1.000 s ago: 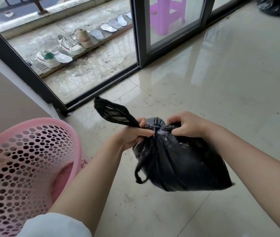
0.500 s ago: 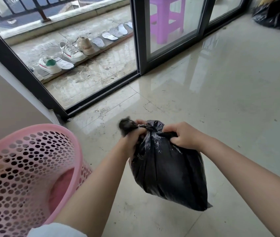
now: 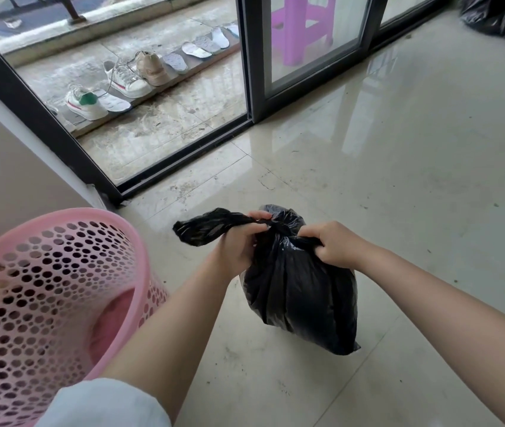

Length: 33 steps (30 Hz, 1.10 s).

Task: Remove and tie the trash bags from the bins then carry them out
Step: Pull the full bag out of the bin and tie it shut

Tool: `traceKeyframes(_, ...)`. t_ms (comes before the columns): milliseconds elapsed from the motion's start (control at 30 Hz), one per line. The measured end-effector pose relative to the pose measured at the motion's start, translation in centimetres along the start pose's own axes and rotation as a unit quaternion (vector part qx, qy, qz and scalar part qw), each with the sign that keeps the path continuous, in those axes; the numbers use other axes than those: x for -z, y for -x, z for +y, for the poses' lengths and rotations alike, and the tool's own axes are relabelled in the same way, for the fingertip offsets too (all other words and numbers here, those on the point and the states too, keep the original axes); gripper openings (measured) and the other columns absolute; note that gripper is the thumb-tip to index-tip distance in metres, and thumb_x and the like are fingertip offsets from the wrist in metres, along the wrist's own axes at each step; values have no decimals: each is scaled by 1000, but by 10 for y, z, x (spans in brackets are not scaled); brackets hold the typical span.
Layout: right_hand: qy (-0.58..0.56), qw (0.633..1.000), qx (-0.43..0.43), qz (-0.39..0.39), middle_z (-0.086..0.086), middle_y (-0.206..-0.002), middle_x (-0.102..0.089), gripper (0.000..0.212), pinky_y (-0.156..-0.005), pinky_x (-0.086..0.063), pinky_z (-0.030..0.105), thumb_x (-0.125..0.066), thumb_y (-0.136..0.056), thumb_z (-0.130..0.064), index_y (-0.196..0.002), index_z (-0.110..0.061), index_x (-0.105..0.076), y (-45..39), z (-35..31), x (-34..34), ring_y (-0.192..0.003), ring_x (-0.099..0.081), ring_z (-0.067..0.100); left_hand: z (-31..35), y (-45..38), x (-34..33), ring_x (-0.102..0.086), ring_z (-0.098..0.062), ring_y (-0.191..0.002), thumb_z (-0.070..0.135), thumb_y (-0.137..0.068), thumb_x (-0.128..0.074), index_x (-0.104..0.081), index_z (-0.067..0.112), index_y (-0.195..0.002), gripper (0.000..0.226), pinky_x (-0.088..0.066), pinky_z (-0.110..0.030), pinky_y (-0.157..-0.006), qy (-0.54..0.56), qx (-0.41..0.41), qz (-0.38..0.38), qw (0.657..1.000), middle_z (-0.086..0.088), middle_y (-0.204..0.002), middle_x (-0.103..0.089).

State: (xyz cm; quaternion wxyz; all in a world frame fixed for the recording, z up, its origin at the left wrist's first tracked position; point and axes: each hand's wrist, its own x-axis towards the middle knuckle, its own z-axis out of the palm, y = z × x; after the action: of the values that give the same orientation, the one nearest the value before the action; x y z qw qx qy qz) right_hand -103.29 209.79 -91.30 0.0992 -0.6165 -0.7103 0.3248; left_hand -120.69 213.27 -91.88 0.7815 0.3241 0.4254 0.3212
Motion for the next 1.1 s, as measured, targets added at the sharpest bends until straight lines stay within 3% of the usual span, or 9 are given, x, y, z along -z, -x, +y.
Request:
traceKeyframes(133, 9, 997, -52, -64, 22, -100, -64, 31, -70, -35, 29, -43, -77, 7, -101, -1, -60, 3, 8, -13, -93, -58, 31, -15, -1, 10, -59, -6, -56, -8, -93, -40, -50, 14, -71, 32, -47, -16, -47, -62, 1, 60, 996, 1, -63, -58)
traceKeyframes(267, -39, 984, -87, -149, 13, -83, -57, 23, -63, -34, 24, -52, -89, -18, -97, 1, -63, 8, 7, -10, -78, -47, 17, -26, -3, 14, -59, 3, -39, -14, -89, -43, -48, 14, -68, 36, -46, -11, -41, -89, 18, 87, 992, 8, -46, -61)
traceKeyframes(367, -63, 991, -108, -48, 3, -66, -50, 25, -55, -27, 23, -49, -91, -20, -86, -1, -64, 3, 9, -8, -63, -44, 14, -31, -7, 13, -62, -1, -43, -18, -87, -43, -47, 12, -66, 37, -48, -9, -44, -97, 13, 82, 992, 10, -41, -61)
traceKeyframes(467, -105, 990, -75, 54, -4, -92, -58, 24, -60, -36, 12, -52, -87, -5, -108, -8, -63, -2, 3, -4, -80, -53, 13, -34, -9, 6, -60, -3, -48, -20, -85, -44, -46, 10, -64, 38, -48, -10, -47, -127, 6, 60, 990, -2, -59, -58)
traceKeyframes(567, -126, 990, -51, -39, -10, -102, -57, 47, -59, -38, -1, -44, -85, 5, -126, -15, -52, -6, -5, 0, -80, -52, 13, -38, -11, 3, -60, -5, -50, -20, -84, -47, -47, 11, -63, 37, -49, -11, -48, -149, 2, 54, 987, -5, -67, -55)
traceKeyframes(667, -132, 985, -61, -90, -2, -112, -64, 45, -63, -38, 2, -42, -85, 7, -124, -11, -56, -9, -6, 0, -81, -51, 11, -38, -11, 4, -59, -11, -57, -20, -84, -48, -49, 11, -62, 37, -51, -12, -50, -149, -9, 62, 987, -2, -59, -60)
traceKeyframes(900, -96, 981, -98, -135, -6, -67, -51, 34, -50, -39, 10, -47, -85, 5, -116, -1, -60, -9, -9, 2, -54, -44, 6, -31, -9, 1, -62, -5, -48, -13, -75, -52, -52, 9, -65, 25, -51, -14, -55, -110, 9, 41, 993, 6, -46, -61)
traceKeyframes(1000, -30, 992, -68, -100, -2, -80, -63, 33, -50, -35, 3, -47, -86, 1, -115, -2, -63, -8, -10, 5, -69, -55, 9, -23, -5, -3, -60, -11, -63, 6, -71, -50, -53, 6, -63, 8, -47, -20, -66, -67, 17, 40, 997, -1, -61, -59)
traceKeyframes(1100, 60, 997, -21, -38, 14, -115, -65, 32, -73, -35, 12, -46, -87, 0, -112, -3, -65, -4, -6, 3, -108, -56, 22, -23, -7, -4, -43, -16, -63, 28, -99, -32, -38, 12, -54, 48, -35, -24, -59, -108, 49, 85, 989, -2, -63, -43)
